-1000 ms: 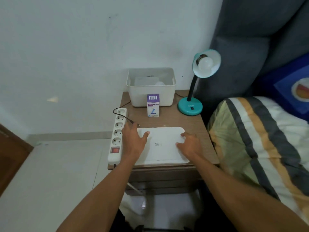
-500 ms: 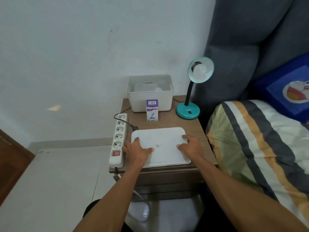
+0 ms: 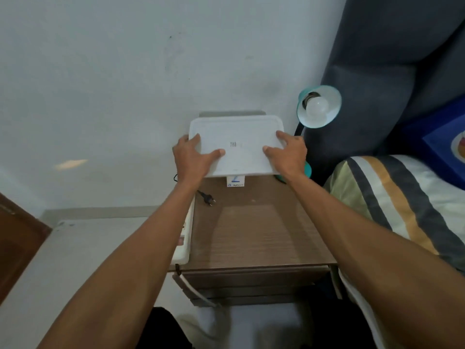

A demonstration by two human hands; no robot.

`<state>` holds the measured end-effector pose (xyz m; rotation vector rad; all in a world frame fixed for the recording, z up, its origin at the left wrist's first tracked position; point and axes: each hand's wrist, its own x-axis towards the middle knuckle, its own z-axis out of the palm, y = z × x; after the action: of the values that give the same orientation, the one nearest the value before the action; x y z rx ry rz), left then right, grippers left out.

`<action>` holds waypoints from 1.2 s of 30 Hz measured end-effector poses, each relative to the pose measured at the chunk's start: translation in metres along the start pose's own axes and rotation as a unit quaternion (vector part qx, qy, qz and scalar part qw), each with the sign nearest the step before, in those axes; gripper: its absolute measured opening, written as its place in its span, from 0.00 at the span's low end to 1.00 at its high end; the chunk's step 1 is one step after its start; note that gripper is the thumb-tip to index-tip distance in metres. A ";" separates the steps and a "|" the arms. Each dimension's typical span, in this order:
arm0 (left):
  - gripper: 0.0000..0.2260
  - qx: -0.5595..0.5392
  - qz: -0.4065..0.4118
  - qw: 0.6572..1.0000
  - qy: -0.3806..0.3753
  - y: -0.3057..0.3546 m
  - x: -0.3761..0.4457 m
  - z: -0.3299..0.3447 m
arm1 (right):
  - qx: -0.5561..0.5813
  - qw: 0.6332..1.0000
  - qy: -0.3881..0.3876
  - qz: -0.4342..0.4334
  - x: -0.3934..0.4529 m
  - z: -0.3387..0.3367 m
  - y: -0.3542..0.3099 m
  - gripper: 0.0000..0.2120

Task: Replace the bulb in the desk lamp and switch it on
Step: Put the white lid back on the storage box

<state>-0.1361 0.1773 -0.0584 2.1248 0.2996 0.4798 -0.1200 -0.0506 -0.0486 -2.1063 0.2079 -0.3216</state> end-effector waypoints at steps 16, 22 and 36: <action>0.39 0.002 -0.019 0.999 -0.037 -0.013 0.153 0.057 | -0.017 0.999 -0.022 0.030 0.155 0.076 -0.005 0.31; 0.40 0.013 -0.032 0.998 -0.048 -0.023 0.167 0.066 | -0.049 0.998 -0.024 0.024 0.164 0.087 0.002 0.31; 0.36 0.047 -0.013 0.996 -0.072 -0.038 0.165 0.074 | -0.121 0.992 -0.045 0.015 0.157 0.096 0.022 0.31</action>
<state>0.0432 0.2074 -0.0910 2.2309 0.2725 0.3013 0.0582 -0.0274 -0.0931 -2.3490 0.2348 -0.1896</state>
